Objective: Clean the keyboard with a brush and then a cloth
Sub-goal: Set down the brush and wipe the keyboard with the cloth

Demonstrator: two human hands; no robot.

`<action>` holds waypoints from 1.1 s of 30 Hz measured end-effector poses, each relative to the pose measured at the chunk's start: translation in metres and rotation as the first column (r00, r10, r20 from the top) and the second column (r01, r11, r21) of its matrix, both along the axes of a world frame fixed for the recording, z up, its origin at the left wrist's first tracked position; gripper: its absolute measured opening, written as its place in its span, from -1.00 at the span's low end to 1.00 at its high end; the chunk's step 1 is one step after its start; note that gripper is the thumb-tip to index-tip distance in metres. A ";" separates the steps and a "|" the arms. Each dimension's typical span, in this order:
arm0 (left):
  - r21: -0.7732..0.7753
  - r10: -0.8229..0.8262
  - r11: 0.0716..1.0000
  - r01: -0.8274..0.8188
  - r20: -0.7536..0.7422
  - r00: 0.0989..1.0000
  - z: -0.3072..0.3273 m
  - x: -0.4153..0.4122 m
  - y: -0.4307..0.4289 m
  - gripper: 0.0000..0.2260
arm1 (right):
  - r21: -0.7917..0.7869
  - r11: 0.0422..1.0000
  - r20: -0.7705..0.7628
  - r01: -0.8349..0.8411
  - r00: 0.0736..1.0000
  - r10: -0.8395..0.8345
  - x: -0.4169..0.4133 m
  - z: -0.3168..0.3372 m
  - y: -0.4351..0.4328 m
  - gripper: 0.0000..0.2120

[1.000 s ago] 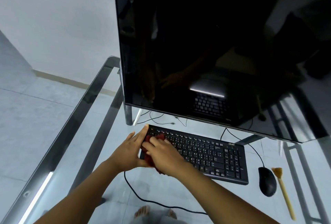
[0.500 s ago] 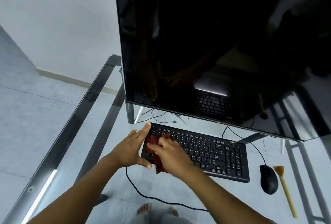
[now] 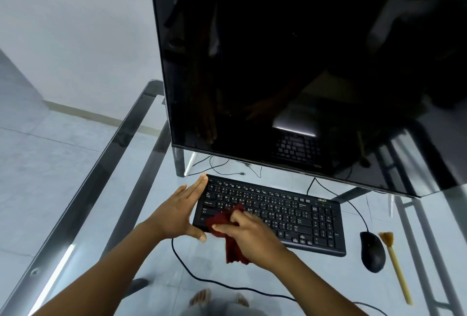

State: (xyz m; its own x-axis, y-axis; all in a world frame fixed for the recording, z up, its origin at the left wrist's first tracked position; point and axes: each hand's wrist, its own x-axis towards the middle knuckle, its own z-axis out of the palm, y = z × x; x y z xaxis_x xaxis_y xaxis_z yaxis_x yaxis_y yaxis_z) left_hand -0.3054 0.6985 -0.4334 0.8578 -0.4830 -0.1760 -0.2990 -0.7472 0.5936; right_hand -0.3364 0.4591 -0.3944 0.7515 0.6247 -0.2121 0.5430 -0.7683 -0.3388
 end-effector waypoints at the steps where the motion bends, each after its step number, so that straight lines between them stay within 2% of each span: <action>1: -0.001 0.000 1.000 0.000 -0.001 1.000 0.000 0.000 0.000 0.26 | 0.004 1.000 -0.001 0.030 1.000 -0.030 -0.003 -0.001 -0.007 -0.43; 4: 0.003 0.001 1.000 -0.001 -0.006 1.000 -0.001 0.000 0.001 0.25 | 0.001 0.995 -0.019 0.100 0.995 -0.100 -0.018 -0.006 -0.030 -0.41; 6: 0.002 0.001 1.000 -0.001 0.002 1.000 -0.001 0.000 0.001 0.25 | -0.010 0.994 0.028 0.107 0.994 -0.107 -0.021 -0.011 -0.042 -0.35; 11: 0.009 -0.005 1.000 0.005 0.017 1.000 -0.004 0.000 0.001 0.26 | 0.010 1.000 0.102 -0.002 0.995 0.000 -0.011 -0.009 -0.011 -0.39; 15: 0.030 -0.006 1.000 0.005 0.037 0.999 -0.007 0.000 0.002 0.27 | 0.065 0.994 0.075 -0.090 0.994 0.085 -0.005 -0.006 0.033 -0.49; 19: 0.026 -0.002 1.000 0.001 0.026 1.000 -0.006 0.000 0.002 0.27 | 0.038 0.994 0.054 -0.103 0.993 0.101 -0.002 -0.003 0.016 -0.52; 26: -0.079 0.065 0.995 -0.068 -0.035 0.997 -0.006 -0.001 -0.002 0.21 | 0.006 0.995 0.041 0.102 0.994 -0.103 -0.022 0.000 -0.056 -0.40; 28: -0.075 0.068 0.995 -0.069 -0.020 0.997 -0.008 -0.002 -0.003 0.19 | 0.025 0.995 0.038 0.101 0.994 -0.102 -0.017 -0.002 -0.051 -0.44; 31: -0.064 0.074 0.995 -0.075 -0.020 0.997 -0.008 -0.003 -0.004 0.20 | 0.108 0.963 0.040 0.246 0.967 -0.251 0.004 -0.005 -0.022 -0.58; 33: -0.050 0.079 0.996 -0.080 -0.015 0.997 -0.007 -0.003 -0.004 0.22 | 0.143 0.958 0.052 0.250 0.964 -0.259 0.011 -0.004 0.007 -0.60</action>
